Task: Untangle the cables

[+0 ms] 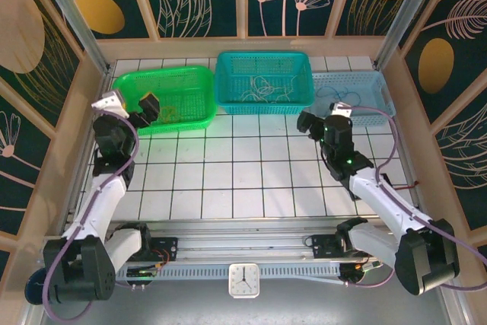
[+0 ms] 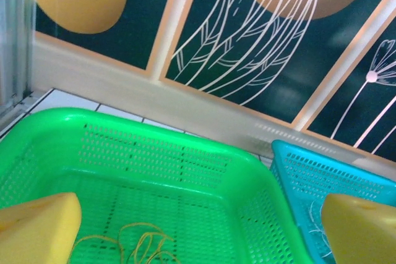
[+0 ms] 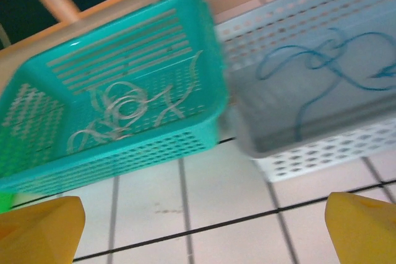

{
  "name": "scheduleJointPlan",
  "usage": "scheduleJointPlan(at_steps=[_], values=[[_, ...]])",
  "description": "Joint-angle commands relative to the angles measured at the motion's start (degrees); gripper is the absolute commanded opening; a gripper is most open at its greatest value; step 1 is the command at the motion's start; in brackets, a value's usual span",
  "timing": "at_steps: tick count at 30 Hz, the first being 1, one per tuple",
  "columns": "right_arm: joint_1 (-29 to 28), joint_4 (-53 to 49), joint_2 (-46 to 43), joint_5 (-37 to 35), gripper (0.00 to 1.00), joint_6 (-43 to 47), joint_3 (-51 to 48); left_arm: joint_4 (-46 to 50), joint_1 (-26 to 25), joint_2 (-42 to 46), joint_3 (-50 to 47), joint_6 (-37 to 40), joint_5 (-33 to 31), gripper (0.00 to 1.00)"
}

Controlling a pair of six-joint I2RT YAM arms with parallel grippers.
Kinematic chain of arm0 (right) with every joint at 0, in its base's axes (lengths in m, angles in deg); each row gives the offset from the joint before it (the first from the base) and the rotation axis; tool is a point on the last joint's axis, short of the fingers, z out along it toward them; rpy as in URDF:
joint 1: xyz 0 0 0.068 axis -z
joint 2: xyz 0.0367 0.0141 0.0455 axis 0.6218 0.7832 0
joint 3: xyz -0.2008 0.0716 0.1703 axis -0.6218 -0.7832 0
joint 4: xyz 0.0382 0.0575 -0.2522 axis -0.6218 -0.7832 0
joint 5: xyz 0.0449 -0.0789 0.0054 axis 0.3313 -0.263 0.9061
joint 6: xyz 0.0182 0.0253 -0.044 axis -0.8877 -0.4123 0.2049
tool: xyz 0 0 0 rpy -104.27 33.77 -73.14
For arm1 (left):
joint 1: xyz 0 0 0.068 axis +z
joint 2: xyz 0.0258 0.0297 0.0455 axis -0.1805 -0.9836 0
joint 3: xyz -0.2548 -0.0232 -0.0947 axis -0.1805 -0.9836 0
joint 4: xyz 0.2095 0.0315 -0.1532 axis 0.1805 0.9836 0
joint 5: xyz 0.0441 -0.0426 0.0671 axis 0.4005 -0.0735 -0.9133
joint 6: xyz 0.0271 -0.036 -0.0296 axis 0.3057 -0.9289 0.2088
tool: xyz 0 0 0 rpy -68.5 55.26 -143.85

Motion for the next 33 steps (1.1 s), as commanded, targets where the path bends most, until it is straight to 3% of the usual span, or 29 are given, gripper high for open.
scheduleJointPlan(at_steps=[1,5,10,16,20,26,31,33], values=[[1.33,10.24,-3.33,-10.36,0.99,2.70,-5.06,-4.98,0.33,2.67,-5.00,3.05,-2.65,0.99],[3.86,21.80,-5.33,-10.74,0.99,5.38,-12.28,-13.88,0.33,4.88,-12.22,4.08,-4.32,0.99],[5.79,26.14,-4.29,-13.02,0.99,11.88,-14.23,-21.65,0.33,2.95,-16.67,8.40,-6.04,0.99],[9.42,35.55,2.71,-16.10,0.99,19.26,-16.13,-32.67,0.25,-6.26,-20.96,10.98,-12.63,0.99],[10.74,44.62,10.64,-16.81,0.99,21.79,-17.44,-41.11,0.27,-13.44,-23.24,12.20,-13.08,0.99],[13.70,66.14,21.41,-8.97,0.99,24.40,-23.02,-50.70,0.24,-20.43,-24.67,14.00,-13.25,0.99],[17.84,76.21,28.43,2.32,0.99,23.31,-24.67,-56.36,0.24,-27.77,-23.87,14.52,-10.59,0.99],[19.18,73.12,27.94,7.54,0.99,22.73,-24.17,-59.66,0.25,-30.41,-23.91,14.76,-9.28,0.99]])
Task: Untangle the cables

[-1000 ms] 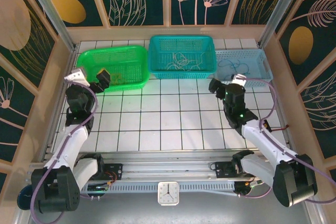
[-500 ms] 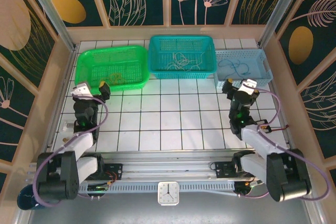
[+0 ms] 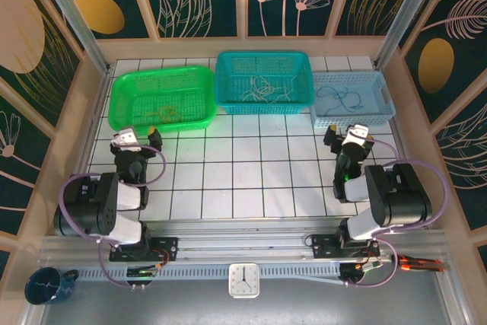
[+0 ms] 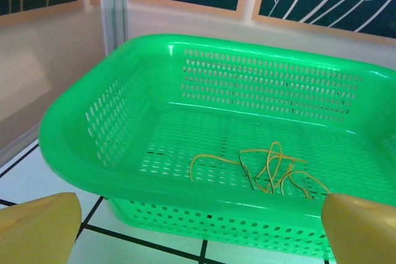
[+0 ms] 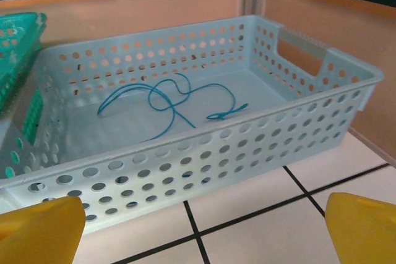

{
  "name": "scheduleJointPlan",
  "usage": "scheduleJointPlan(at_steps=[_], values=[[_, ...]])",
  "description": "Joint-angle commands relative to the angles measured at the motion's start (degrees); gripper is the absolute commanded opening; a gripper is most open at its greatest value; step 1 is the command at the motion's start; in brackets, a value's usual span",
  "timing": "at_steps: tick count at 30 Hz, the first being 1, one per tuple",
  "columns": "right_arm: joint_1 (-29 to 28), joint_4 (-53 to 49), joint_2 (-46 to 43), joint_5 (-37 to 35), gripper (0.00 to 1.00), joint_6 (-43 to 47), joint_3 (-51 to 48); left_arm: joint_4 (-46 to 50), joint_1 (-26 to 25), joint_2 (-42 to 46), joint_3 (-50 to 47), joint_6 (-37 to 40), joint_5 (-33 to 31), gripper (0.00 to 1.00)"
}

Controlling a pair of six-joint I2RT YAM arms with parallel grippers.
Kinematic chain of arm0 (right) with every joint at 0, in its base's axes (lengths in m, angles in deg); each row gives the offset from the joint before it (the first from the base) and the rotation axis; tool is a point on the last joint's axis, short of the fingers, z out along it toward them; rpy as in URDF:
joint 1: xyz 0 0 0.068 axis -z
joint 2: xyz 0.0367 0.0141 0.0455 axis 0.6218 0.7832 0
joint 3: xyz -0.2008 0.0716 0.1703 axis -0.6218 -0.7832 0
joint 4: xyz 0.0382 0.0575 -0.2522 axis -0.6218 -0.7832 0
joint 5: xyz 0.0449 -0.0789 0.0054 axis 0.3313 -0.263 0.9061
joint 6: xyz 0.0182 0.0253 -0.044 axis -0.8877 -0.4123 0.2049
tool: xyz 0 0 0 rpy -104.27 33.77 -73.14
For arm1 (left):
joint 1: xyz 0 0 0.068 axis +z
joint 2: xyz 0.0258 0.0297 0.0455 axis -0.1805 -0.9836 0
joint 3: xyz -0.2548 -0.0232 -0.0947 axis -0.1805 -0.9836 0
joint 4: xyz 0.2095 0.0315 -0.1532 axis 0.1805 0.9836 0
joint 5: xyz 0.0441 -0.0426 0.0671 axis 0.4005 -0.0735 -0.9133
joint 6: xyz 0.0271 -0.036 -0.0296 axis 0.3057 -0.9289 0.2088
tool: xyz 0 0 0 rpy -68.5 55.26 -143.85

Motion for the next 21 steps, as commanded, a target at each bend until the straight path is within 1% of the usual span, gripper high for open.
scheduleJointPlan(at_steps=[1,2,3,4,5,7,8,11,16,19,21], values=[[2.08,11.24,3.06,11.05,0.99,0.24,-1.26,-6.37,0.31,-1.87,1.45,1.63,3.27,0.99],[2.27,16.72,5.50,12.95,0.99,1.30,-2.03,-4.31,0.31,-1.56,2.32,2.07,4.27,0.99],[2.50,14.28,4.01,14.28,0.99,1.26,-1.15,-3.14,0.27,-1.94,3.33,2.46,5.41,0.99],[3.23,8.56,2.98,16.49,0.99,0.85,0.23,-1.28,0.27,-2.03,4.34,2.80,6.39,0.99],[3.89,8.03,4.02,19.08,0.99,1.12,1.36,1.27,0.31,-1.91,5.51,3.64,7.51,0.99],[6.50,4.01,3.64,22.86,0.99,-0.97,3.17,1.30,-0.06,-2.21,5.72,3.86,7.37,0.99],[6.74,5.01,3.98,23.28,0.99,-1.20,2.89,1.75,-0.04,-2.09,5.89,3.93,7.37,0.99],[5.50,4.71,3.83,20.39,0.99,-0.59,2.96,1.82,-0.15,-2.20,5.94,3.98,7.09,0.99],[4.71,5.16,3.74,18.92,0.99,-0.05,2.70,1.74,-0.19,-2.16,5.86,3.94,7.09,0.99],[4.75,4.96,3.82,19.06,0.99,-0.12,2.83,1.76,-0.17,-2.16,5.89,3.91,7.11,0.99],[5.66,3.95,3.91,20.71,0.99,-0.61,3.36,1.71,-0.17,-2.16,5.91,3.97,7.04,0.99]])
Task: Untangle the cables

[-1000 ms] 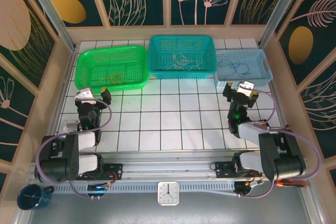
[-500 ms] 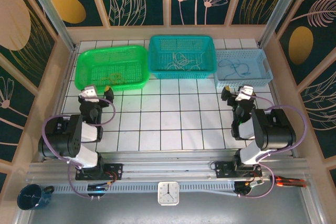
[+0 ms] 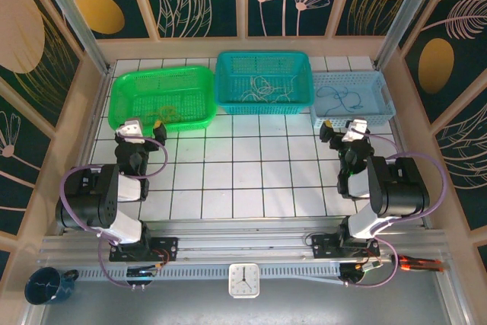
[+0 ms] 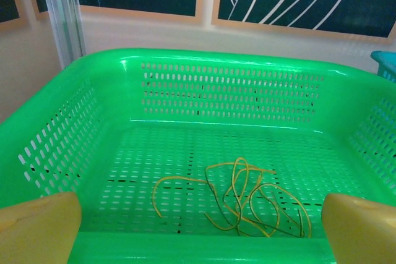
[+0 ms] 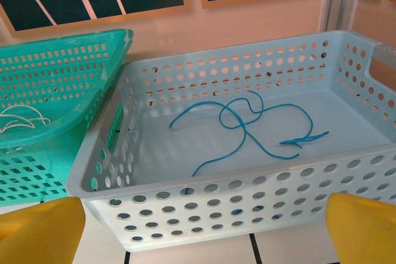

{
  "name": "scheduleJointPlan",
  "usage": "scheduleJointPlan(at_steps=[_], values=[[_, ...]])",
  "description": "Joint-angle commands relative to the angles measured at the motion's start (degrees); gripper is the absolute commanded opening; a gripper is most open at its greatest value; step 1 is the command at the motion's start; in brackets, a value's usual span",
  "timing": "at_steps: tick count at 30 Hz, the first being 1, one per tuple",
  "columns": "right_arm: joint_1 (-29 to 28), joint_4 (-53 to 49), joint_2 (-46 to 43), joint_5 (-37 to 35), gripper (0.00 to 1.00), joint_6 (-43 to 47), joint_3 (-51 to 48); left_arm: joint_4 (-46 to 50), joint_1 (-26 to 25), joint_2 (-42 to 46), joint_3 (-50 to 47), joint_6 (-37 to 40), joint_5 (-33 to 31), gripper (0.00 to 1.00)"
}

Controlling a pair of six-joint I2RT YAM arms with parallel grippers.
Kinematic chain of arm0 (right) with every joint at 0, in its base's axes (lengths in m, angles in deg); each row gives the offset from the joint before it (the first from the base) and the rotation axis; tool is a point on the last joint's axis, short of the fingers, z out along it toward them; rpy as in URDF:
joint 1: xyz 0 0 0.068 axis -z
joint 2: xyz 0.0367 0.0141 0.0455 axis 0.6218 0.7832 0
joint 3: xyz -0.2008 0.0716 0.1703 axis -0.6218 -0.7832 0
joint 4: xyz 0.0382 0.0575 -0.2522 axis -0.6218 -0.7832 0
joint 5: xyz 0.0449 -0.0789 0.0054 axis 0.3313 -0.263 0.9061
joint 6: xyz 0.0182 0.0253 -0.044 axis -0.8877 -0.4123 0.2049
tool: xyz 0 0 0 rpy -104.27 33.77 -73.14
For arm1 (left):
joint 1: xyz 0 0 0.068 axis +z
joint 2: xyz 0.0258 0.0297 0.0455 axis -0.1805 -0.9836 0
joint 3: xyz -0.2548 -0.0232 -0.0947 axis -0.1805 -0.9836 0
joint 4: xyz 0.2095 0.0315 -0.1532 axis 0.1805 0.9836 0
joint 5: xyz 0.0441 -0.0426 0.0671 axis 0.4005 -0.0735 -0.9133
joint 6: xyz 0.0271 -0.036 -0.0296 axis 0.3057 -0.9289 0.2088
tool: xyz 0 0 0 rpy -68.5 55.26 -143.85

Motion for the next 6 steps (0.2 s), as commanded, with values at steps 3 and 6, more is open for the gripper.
scheduleJointPlan(at_steps=[3,6], values=[[0.76,-0.46,0.40,2.54,0.99,-0.56,0.94,-0.46,-0.30,-0.32,0.65,1.22,0.48,0.99],[0.71,0.14,0.27,2.37,0.99,-0.44,0.67,-2.87,-0.35,0.07,-0.90,1.26,1.13,0.99]])
